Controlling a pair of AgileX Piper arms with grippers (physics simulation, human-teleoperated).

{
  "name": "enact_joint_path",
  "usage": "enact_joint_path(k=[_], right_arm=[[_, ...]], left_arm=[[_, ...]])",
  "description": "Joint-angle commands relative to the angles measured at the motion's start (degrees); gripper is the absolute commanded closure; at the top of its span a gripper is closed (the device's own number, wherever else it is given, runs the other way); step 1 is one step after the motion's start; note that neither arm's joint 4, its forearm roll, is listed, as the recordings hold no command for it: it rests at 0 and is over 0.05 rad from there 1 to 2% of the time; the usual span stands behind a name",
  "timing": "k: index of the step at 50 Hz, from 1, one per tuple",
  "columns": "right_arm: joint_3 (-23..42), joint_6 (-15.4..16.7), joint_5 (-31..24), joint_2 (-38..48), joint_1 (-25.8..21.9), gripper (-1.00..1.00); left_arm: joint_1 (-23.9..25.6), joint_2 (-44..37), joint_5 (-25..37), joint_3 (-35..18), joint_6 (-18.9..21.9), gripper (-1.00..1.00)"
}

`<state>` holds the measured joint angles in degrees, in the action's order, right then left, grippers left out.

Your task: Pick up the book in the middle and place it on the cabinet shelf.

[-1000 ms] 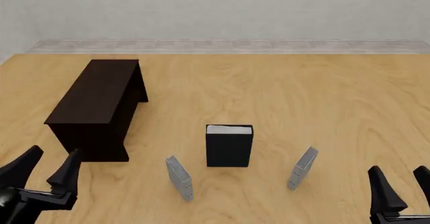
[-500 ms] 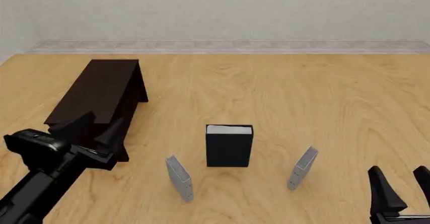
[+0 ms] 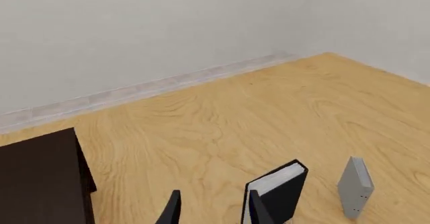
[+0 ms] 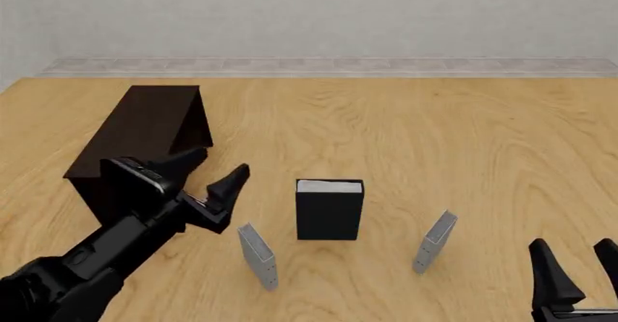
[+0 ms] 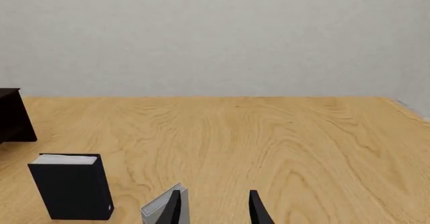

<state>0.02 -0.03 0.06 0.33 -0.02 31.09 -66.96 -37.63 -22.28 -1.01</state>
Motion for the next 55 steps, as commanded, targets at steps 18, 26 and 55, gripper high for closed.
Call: enact_joint_path(k=[18,26,55], right_arm=[[0.0,0.0,0.04,0.05,0.0,-1.0],[0.0,-0.01,0.04,0.06,-0.01,-1.0],[0.0,0.0,0.04,0.05,0.0,-1.0]], left_arm=[[6.99,-9.39,2.94,-9.7,6.2,-1.0],[9.76,-9.22,5.41,-10.78,9.59,-1.0],[12.98,-11.79,17.56,-16.25,20.05,-1.0]])
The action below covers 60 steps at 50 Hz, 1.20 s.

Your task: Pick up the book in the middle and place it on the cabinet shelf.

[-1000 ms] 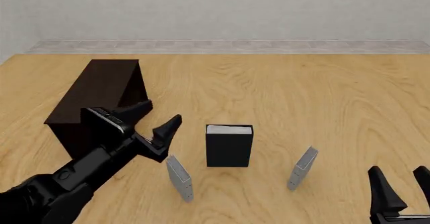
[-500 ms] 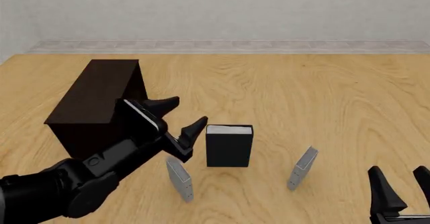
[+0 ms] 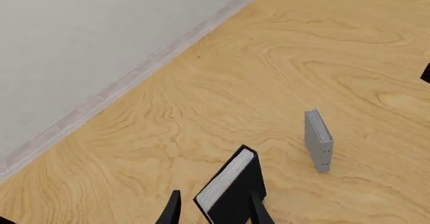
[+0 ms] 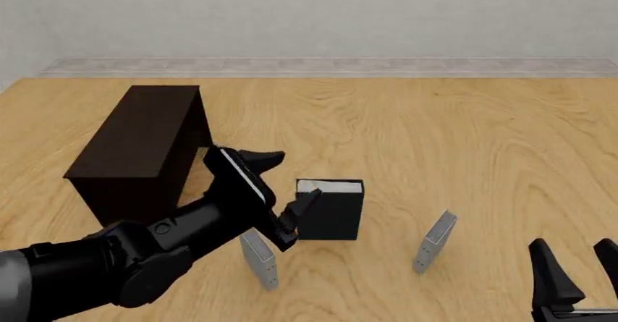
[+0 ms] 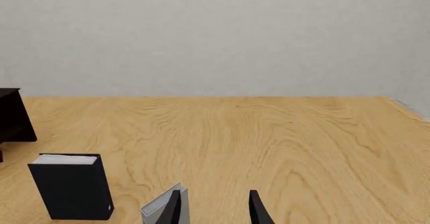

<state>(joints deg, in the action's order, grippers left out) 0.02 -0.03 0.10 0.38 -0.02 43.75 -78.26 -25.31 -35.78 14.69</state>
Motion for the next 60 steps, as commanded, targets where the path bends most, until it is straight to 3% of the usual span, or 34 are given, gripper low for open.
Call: enact_joint_path(k=[1,24,36,45,60], right_arm=[[0.0,0.0,0.0,0.0,0.0,-1.0],[0.0,0.0,0.0,-0.01,0.01,-1.0],[0.0,0.0,0.0,-0.01,0.0,-1.0],[0.0,0.0,0.0,0.01,-0.01,-1.0],[0.0,-0.02,0.0,0.01,0.0,-1.0]], left_arm=[[0.32,-0.49,5.25,-2.76,4.34,-1.0],[0.72,-4.55,15.57,-10.16,12.98,-1.0],[2.34,-5.94,19.67,-12.75,14.57,-1.0],[0.62,-8.04,22.59,-16.45,17.8,-1.0],[0.3,-9.7,24.61,-18.44,18.64,-1.0]])
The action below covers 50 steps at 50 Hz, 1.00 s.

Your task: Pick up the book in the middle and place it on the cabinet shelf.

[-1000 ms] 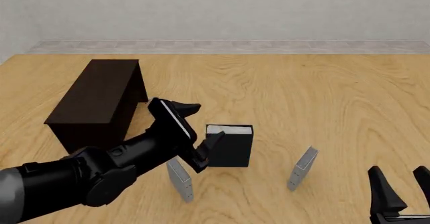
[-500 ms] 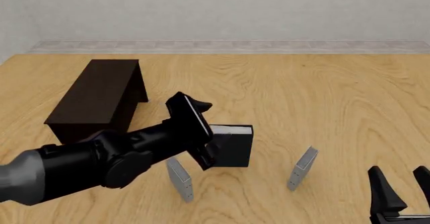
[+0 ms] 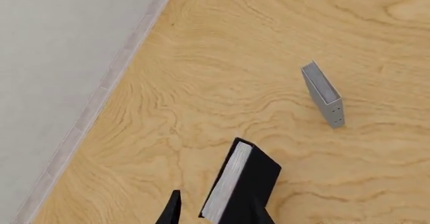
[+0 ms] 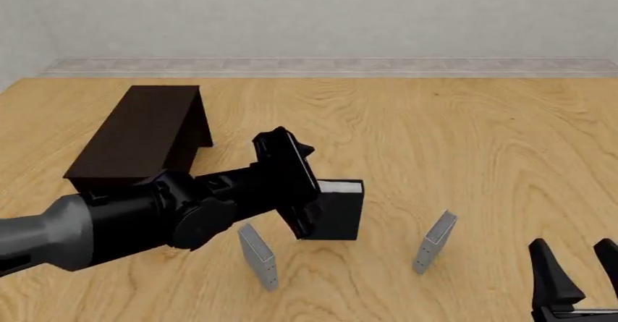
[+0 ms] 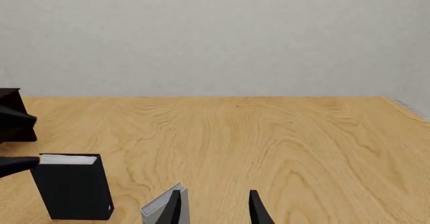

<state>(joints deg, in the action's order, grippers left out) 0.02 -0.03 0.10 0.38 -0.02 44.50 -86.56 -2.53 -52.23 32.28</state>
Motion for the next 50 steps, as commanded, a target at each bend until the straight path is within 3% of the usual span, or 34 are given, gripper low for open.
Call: enact_joint_path(k=[1,50], right_arm=[[0.0,0.0,0.0,-0.01,0.0,-1.0],[0.0,0.01,0.0,-0.01,0.0,-1.0]], left_arm=[[-0.59,-1.89,2.0,-2.43,1.34,-1.0],[1.47,-12.92,-1.21,-7.18,-2.86,-1.0]])
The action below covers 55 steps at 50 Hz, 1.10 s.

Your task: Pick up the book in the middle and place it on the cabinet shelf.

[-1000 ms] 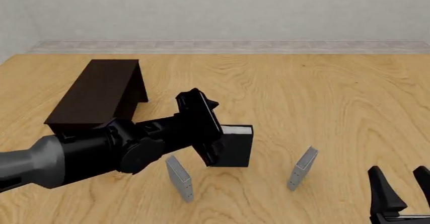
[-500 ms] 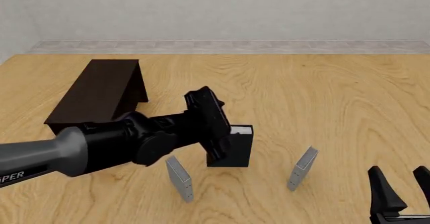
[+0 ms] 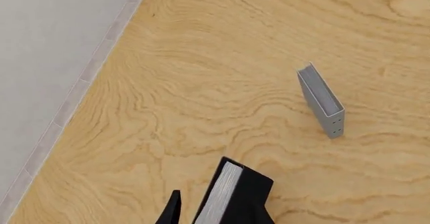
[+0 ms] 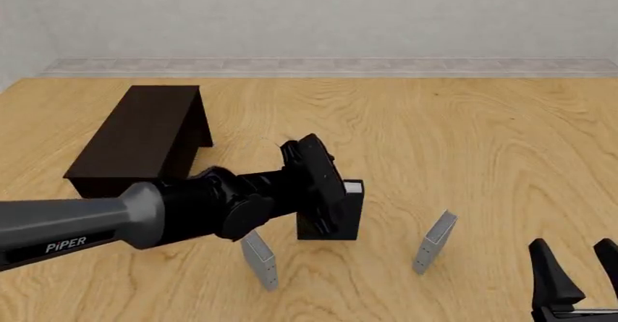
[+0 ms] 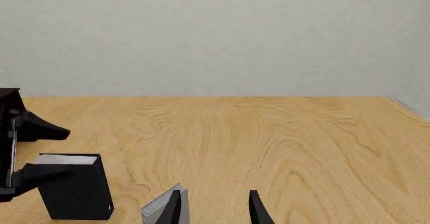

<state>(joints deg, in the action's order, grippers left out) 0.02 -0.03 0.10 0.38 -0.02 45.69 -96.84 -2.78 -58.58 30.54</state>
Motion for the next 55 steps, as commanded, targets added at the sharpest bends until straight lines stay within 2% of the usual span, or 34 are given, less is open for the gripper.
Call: enact_joint_path(k=[1,34,48,49,55], right_arm=[[0.0,-0.02,0.0,0.01,-0.01,-1.0],[0.0,0.0,0.0,0.01,-0.01,-1.0],[0.0,-0.01,0.0,0.0,0.0,-1.0],[0.0,-0.01,0.0,-0.01,0.0,-1.0],[0.0,-0.01,0.0,0.0,-0.01,-1.0]], left_arm=[[0.24,-3.13,-1.26,-0.71,-0.96,-1.0],[-0.06,-10.6,-2.74,-3.35,-2.73,-1.0],[1.12,-13.52,-4.24,-2.75,-4.64,-1.0],[0.96,-13.78,-4.56,-2.79,-4.12,1.0],[2.01,-12.11,-4.28,-1.77,-4.35,1.0]])
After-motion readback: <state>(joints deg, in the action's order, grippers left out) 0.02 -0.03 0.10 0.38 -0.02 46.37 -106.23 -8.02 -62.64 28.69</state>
